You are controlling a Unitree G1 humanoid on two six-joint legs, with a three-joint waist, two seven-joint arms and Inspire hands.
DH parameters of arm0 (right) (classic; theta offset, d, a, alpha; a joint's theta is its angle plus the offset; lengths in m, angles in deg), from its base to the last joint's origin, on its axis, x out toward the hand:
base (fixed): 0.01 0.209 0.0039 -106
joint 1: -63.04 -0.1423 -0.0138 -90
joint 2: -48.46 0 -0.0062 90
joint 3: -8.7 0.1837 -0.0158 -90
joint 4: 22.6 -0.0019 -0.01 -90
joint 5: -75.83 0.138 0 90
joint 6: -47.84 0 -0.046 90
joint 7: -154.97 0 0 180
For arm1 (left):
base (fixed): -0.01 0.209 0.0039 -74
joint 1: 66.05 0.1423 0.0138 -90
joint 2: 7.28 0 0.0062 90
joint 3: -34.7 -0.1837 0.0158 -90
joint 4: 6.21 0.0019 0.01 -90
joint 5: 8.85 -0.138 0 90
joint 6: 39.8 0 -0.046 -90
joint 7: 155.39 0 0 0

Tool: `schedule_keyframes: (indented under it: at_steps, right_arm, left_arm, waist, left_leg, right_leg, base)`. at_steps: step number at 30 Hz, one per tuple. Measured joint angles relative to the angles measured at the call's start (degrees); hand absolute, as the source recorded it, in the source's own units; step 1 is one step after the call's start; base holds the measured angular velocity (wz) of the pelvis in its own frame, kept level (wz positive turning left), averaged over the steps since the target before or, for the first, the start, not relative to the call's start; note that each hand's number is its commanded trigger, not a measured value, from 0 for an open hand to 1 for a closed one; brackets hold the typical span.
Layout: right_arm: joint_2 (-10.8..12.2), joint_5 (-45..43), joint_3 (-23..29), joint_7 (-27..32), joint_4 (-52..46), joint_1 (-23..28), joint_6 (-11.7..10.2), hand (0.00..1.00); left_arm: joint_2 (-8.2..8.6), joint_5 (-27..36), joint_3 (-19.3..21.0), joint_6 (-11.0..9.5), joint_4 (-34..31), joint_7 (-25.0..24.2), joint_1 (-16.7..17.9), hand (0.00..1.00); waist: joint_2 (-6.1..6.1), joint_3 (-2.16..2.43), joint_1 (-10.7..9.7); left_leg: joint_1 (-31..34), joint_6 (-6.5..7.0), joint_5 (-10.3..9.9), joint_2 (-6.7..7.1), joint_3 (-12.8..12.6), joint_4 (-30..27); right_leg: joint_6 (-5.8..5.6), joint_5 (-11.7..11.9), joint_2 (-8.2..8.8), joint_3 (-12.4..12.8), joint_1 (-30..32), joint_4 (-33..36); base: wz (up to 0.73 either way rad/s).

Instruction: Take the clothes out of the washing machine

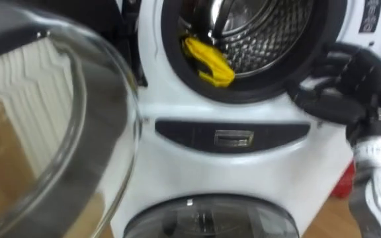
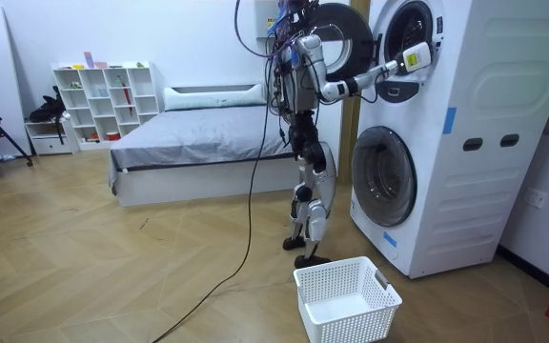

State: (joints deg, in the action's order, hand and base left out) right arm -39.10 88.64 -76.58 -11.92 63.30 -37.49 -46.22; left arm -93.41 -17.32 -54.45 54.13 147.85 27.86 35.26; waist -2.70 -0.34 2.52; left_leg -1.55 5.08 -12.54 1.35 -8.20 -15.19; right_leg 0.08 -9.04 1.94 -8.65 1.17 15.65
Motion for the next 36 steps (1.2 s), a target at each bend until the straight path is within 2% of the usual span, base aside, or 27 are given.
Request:
schedule_keyframes:
  at_steps: [3, 9, 15, 18, 22, 26, 30, 32, 36]
  right_arm:
    - [0.41, -0.06, -1.25, 0.03, -1.54, 0.0, 0.48, 0.0]
    - [0.38, 0.85, -3.81, -1.04, -3.27, 0.07, 0.52, 0.0]
    - [0.52, 0.57, -6.54, -5.4, -10.06, 3.68, 0.67, 0.0]
    - [0.4, 0.55, -7.87, -7.59, -13.25, 5.8, 0.7, 0.0]
    - [0.32, 0.56, -9.26, -11.53, -14.98, 6.81, 0.69, 0.0]
    - [0.34, 3.5, -11.76, -15.74, -16.65, 9.39, -0.03, 0.0]
    - [0.37, 5.26, -15.92, -20.61, -16.98, 9.64, 0.04, 0.0]
    - [0.55, 5.87, -18.74, -24.03, -17.17, 9.63, 0.1, 0.0]
    - [0.92, 5.9, -20.89, -28.95, -17.55, 9.58, 0.44, 0.0]
  left_arm:
    - [0.28, -0.05, -0.02, 1.19, 0.29, -0.14, 1.66, 0.0]
    - [0.61, -0.11, -0.11, 1.04, 0.2, -1.17, 2.15, 0.0]
    - [1.72, -0.18, 0.04, 0.66, 0.05, -1.11, 1.46, 0.0]
    - [1.71, -0.12, -0.03, 0.19, 0.03, -0.95, 1.31, 0.0]
    - [1.93, -0.01, -0.59, -0.72, 0.07, -0.95, 1.33, 0.0]
    - [2.02, 0.41, -2.37, -1.6, 0.13, 0.07, 1.71, 0.0]
    - [2.03, 0.55, -3.05, -1.67, 0.23, 0.16, 1.51, 0.0]
    - [2.02, 0.57, -3.45, -1.75, 0.33, 0.03, 1.27, 0.0]
    - [1.98, 0.53, -3.45, -1.8, 0.74, -0.02, 0.68, 0.0]
  waist:
    - [0.03, 0.02, 0.88]
    - [-0.02, 0.09, 0.89]
    - [0.12, 0.24, 0.87]
    - [0.23, 0.38, 0.79]
    - [0.65, 0.89, 0.7]
    - [1.01, 0.93, 0.71]
    - [1.36, 0.72, 1.16]
    - [1.32, 0.75, 1.93]
    - [0.92, 1.0, 3.11]
  left_leg:
    - [0.01, -0.68, 0.36, -0.72, -0.85, 0.45]
    - [-0.09, -2.26, 1.25, -1.91, -0.74, 1.31]
    - [0.09, -3.84, 1.62, -3.1, -0.74, 1.92]
    - [0.11, -4.48, 1.56, -3.63, -0.71, 2.03]
    - [-0.31, -5.16, 1.53, -3.82, -0.73, 2.48]
    - [-1.86, -5.5, 1.56, -3.93, -0.72, 3.47]
    - [-2.06, -5.67, 1.43, -3.95, -0.45, 3.52]
    - [-1.98, -5.67, 1.4, -3.9, -0.32, 3.8]
    - [-1.56, -5.65, 1.33, -3.61, 0.61, 3.91]
  right_leg:
    - [0.57, 0.63, -0.5, -0.09, 0.31, -0.57]
    - [2.15, 1.46, -1.84, -0.23, -0.13, -2.33]
    - [3.98, 2.23, -3.29, -0.44, -0.99, -4.23]
    - [4.57, 1.97, -3.79, -0.49, -1.04, -4.43]
    - [5.58, 2.11, -4.38, -0.53, -1.45, -4.97]
    - [5.89, 1.63, -4.55, -0.52, -2.53, -5.02]
    - [5.87, 1.37, -4.61, -0.57, -2.83, -4.99]
    - [5.8, 1.18, -4.6, -0.61, -2.75, -5.03]
    - [5.67, 1.03, -4.55, -1.21, -2.87, -5.34]
  base:
    - [-0.14]
    - [0.0]
    - [0.0]
    - [0.0]
    - [0.0]
    - [0.0]
    - [0.04]
    - [0.05]
    - [0.14]
